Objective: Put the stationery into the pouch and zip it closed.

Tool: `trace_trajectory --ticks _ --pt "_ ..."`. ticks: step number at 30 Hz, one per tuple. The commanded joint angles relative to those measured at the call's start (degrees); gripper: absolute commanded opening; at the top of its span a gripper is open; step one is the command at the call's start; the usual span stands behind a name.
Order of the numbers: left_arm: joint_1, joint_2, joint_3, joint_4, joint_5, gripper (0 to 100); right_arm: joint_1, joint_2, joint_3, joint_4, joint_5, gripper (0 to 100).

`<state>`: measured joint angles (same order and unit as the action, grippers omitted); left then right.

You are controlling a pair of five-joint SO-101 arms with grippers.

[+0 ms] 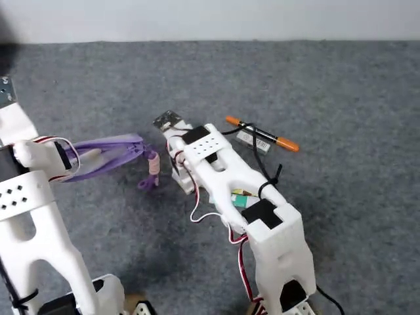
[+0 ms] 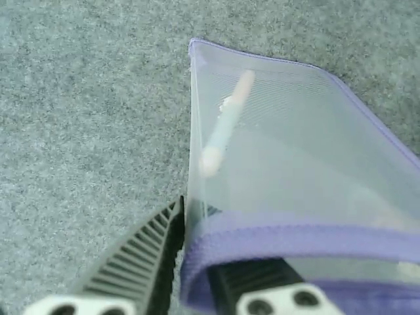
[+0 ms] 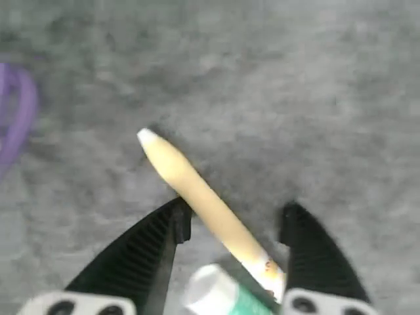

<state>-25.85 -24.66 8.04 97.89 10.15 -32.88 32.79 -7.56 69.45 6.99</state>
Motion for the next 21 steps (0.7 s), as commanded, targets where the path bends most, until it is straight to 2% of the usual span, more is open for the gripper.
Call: trace_trajectory --ticks 1,7,21 --pt "-0.44 -0.79 -3.21 0.44 0.62 1 1.71 0.66 -2.64 -2.24 4.22 1.6" --pt "0.0 -0.79 -3.12 0.44 0.62 1 4.97 -2.07 -2.73 -1.8 8.53 1.0" --pt "9.23 -0.26 -3.12 1.41 0.7 1 5.76 -28.26 -2.64 7.69 6.07 0.8"
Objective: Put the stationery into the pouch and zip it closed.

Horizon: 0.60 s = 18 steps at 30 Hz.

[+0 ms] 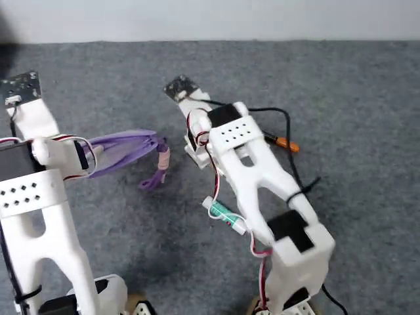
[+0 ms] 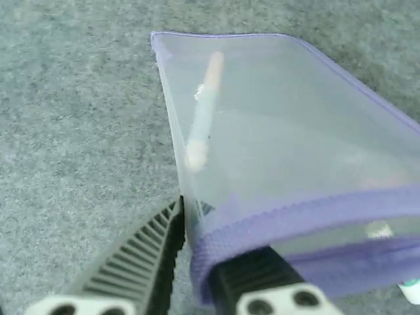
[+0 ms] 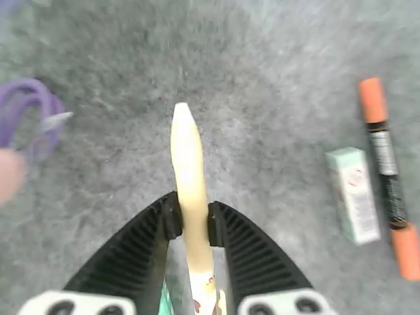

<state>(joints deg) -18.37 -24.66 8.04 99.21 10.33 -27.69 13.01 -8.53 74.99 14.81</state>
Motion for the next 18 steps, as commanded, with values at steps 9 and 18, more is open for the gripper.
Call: trace_trajectory --ticks 9,18 --pt "7.38 -0.35 -3.47 -2.2 3.6 1 -0.75 -30.46 -1.67 3.65 -10.9 0.8" --pt "7.47 -0.26 -3.47 -3.78 3.6 1 -9.36 -48.22 -1.32 -7.87 -11.08 0.8"
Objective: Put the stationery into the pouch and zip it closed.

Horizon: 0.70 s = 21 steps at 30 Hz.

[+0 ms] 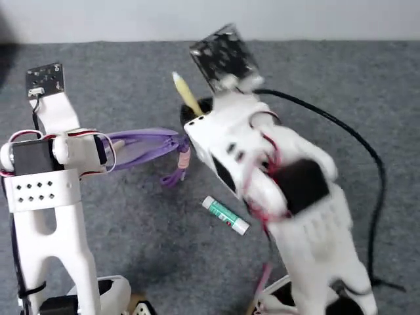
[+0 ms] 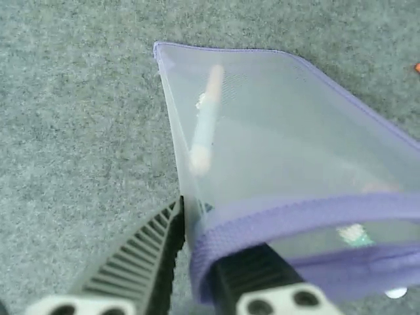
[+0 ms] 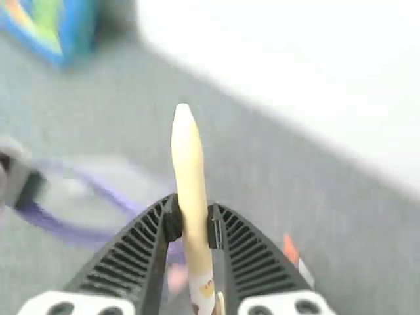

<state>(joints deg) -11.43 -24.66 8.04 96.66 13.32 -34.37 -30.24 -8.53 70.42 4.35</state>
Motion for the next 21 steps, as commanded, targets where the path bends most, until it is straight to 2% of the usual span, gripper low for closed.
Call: trace_trajectory --ticks 1,5,10,12,16,21 --pt "0.53 -0.26 -3.47 -1.23 0.62 1 -3.65 -6.02 -1.32 -3.12 -0.7 0.8" --pt "0.53 -0.26 -3.47 -0.97 0.53 1 -6.11 -11.56 -1.32 0.04 -1.58 0.8" --pt "0.53 -0.26 -3.47 -0.7 0.53 1 -5.76 -18.68 2.11 7.52 -1.58 0.7" --pt "0.53 -0.26 -3.47 -0.97 0.53 1 -5.41 -21.58 5.63 6.37 -1.58 0.7" --pt "0.53 -0.26 -3.47 -1.14 0.53 1 -4.97 -25.63 15.21 -5.67 -1.76 0.7" --pt "0.53 0.09 -3.38 -2.81 0.53 1 -5.05 -27.74 30.51 -29.85 -1.58 0.7"
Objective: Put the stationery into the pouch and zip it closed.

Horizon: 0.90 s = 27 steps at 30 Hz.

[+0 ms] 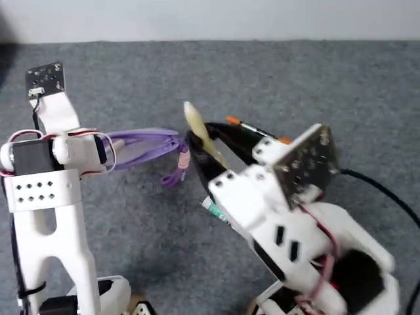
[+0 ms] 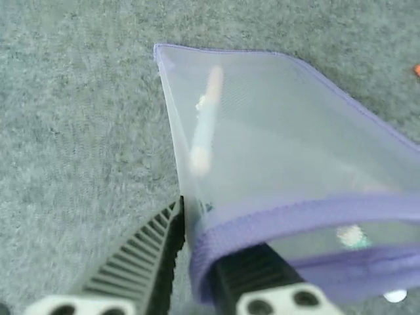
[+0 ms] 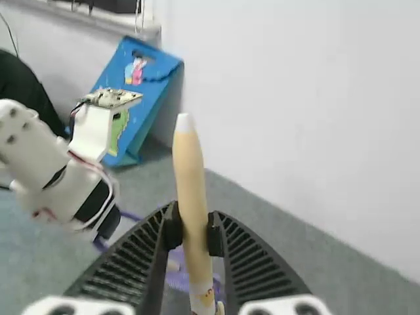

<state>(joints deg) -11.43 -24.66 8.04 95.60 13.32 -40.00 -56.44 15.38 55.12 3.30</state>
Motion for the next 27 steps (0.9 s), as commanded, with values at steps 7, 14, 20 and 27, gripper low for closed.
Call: trace_trajectory --ticks 7,14,20,27 --pt "0.53 5.89 -3.47 -2.02 0.53 1 -1.63 -1.36 23.82 -43.56 -0.62 0.7" --pt "0.53 9.93 -8.22 -1.67 0.53 1 -5.58 2.15 29.71 -53.76 -1.05 0.8" --pt "0.53 11.87 -9.98 -1.58 0.53 1 -5.58 11.65 29.63 -65.71 -4.4 0.8" --pt "0.53 11.96 -9.98 -0.88 0.53 1 -5.58 21.14 29.71 -71.87 -4.57 0.8"
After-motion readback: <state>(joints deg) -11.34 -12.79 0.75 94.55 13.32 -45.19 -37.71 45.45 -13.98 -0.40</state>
